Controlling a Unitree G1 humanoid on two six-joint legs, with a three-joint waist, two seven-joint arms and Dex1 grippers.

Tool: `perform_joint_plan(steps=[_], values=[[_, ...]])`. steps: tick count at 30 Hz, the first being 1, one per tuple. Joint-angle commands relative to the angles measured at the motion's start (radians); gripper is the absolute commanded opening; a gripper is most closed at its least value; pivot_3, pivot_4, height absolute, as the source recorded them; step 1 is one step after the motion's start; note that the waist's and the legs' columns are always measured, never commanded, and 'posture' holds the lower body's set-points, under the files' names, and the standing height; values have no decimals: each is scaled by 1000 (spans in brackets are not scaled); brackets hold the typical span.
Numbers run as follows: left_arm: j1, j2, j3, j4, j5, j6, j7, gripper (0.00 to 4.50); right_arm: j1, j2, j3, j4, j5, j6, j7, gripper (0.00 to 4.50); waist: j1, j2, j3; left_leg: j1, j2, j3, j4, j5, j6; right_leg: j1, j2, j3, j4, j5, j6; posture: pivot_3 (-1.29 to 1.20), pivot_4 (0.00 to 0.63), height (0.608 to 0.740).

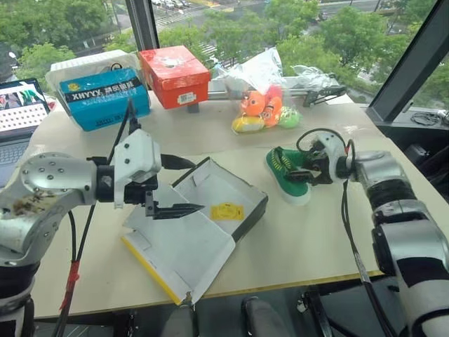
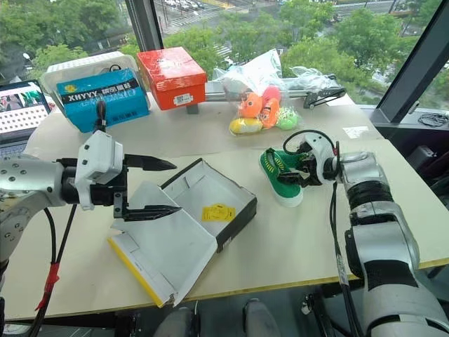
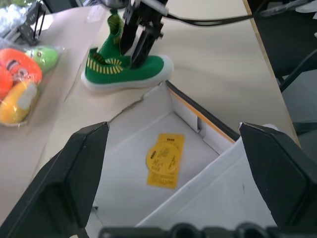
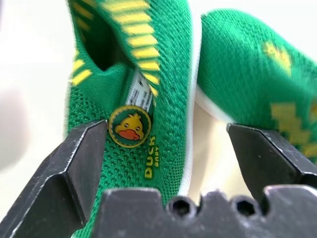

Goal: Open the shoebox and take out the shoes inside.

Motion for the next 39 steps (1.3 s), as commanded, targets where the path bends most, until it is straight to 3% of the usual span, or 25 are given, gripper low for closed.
perform_joint_plan(steps=[1, 6, 9, 13, 18, 24, 33, 39], values=[[17, -16, 71, 33, 14, -46, 27, 4500, 106, -119, -23, -323, 88, 104, 119, 4457, 4, 0, 0, 0, 0, 0, 0, 0, 0, 0, 0, 0, 0, -1, 1, 0, 150, 740], [113, -67, 163, 73, 38, -85, 90, 4500, 250, -213, -80, -541, 124, 140, 87, 4457, 11, 1, 0, 2, 0, 1, 2, 0, 0, 2, 0, 0, 0, -3, 5, 0, 150, 740], [206, -180, 385, 140, -78, -52, 193, 4500, 336, -145, -229, -679, 208, 261, -56, 4457, 5, 0, 0, 2, 1, 2, 2, 0, 0, 1, -1, 1, 1, -3, 5, 0, 150, 740], [292, -301, 513, 216, -23, -144, 319, 4500, 424, -68, -337, -769, 267, 350, -185, 4457, 15, 0, 0, 2, 1, 1, 3, 0, 1, 1, 0, 1, 2, -3, 4, 0, 150, 740], [437, -420, 609, 213, 19, -241, 421, 4500, 556, 122, -475, -832, 201, 64, -459, 4457, 22, -5, -3, 0, -1, 2, 5, -1, 1, 3, -3, 1, 0, 1, 1, 0, 150, 740], [585, -525, 549, 228, 172, -418, 485, 4500, 795, 345, -544, -807, 125, -219, -703, 4457, 37, -7, -6, 1, -1, 3, 6, -1, 1, 5, -4, 0, -1, 2, 2, 0, 150, 740], [735, -677, 380, 132, 340, -484, 638, 4500, 1014, 495, -441, -803, 50, -409, -836, 4457, 27, -6, -7, 6, 1, 5, 5, -1, 1, 7, -4, 1, -1, -5, 0, 0, 150, 740], [774, -777, 261, 156, 468, -605, 722, 4500, 1044, 552, -340, -811, 0, -455, -895, 4457, 13, -6, -8, 11, 2, 5, 5, -3, -2, 15, -5, 1, -4, -5, -1, 0, 150, 740]])
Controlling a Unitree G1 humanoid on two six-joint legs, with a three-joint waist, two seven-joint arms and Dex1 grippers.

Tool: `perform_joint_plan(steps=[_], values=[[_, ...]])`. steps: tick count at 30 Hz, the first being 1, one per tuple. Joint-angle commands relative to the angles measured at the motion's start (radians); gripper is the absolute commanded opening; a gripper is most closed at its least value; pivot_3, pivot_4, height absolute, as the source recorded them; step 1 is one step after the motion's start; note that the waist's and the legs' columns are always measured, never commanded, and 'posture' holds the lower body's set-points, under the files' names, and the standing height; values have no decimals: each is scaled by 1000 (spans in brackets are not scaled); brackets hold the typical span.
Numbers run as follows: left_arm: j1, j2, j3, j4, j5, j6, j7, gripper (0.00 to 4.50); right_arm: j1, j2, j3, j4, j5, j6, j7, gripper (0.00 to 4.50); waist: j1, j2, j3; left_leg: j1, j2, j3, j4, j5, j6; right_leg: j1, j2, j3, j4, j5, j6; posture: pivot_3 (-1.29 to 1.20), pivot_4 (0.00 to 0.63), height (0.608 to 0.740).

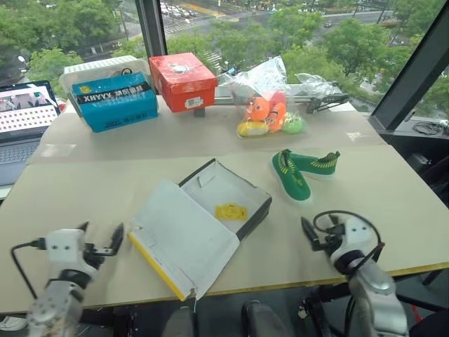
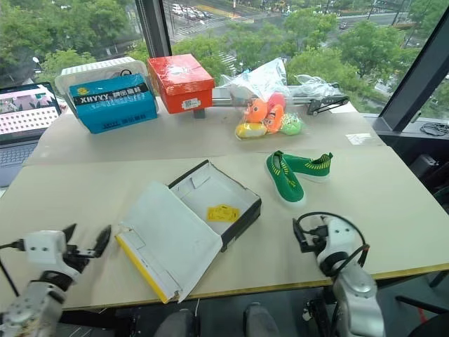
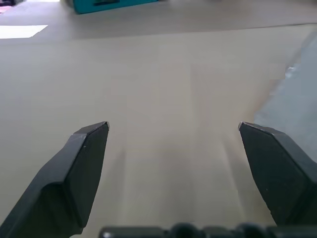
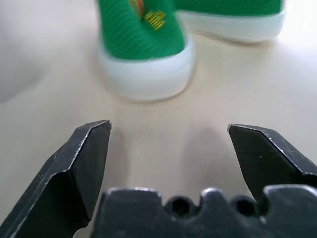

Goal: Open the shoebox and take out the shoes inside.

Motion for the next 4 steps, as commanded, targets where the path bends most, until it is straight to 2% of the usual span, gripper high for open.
perform_joint_plan(steps=[1, 4], values=[[27, -18, -41, -8, 91, -79, 62, 4500, -3, 6, 39, -31, -20, -35, -27, 4457, -2, 0, 0, 1, 0, 0, 0, 0, 0, 1, 0, 0, 0, 0, 0, 0, 150, 740], [47, -15, -73, 12, 148, -84, 91, 4500, -12, 3, 48, -20, -20, -37, -40, 4457, -2, 0, 0, 2, 0, 0, -1, 0, 0, 1, 0, 0, 0, -1, -1, 0, 150, 740]])
